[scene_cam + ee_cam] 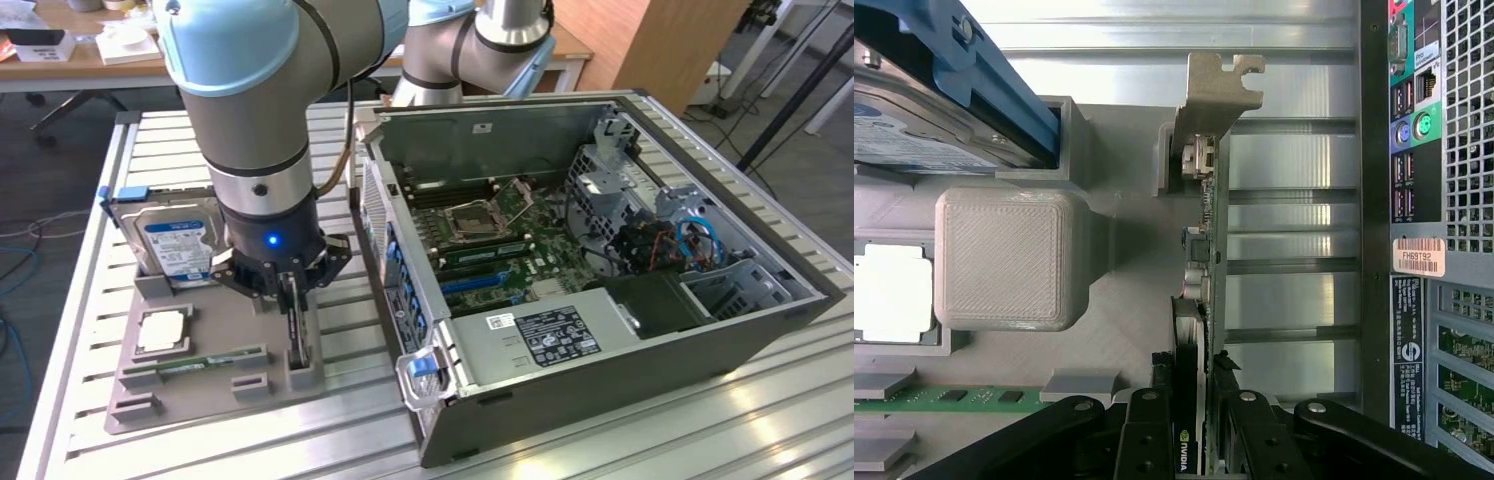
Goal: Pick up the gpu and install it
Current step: 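Pick up the gpu and move the gpu toward the slot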
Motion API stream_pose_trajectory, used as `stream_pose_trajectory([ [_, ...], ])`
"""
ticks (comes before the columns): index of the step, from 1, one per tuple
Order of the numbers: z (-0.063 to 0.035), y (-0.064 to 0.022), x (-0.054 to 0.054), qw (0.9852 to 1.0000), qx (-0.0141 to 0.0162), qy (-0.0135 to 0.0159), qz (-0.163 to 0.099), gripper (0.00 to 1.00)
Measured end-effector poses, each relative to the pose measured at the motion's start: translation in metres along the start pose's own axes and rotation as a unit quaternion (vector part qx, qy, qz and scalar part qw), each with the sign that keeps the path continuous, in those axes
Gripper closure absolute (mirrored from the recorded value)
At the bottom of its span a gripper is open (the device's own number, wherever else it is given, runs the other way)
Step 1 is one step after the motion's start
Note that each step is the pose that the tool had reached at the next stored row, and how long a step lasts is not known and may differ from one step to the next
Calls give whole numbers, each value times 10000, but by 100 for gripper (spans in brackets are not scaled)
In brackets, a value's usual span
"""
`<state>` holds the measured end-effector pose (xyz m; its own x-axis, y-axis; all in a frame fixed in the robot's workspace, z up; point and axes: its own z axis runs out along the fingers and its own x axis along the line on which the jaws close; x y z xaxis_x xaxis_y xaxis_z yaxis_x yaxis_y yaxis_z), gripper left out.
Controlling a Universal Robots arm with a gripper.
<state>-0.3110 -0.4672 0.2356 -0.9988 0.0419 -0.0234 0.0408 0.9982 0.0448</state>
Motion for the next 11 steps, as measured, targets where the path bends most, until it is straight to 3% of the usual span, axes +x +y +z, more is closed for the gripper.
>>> stream_pose_trajectory([
  [4,-20,1,0,10000,-1,-1,0,74],
  [11,-138,6,-4,10000,0,0,0,74],
])
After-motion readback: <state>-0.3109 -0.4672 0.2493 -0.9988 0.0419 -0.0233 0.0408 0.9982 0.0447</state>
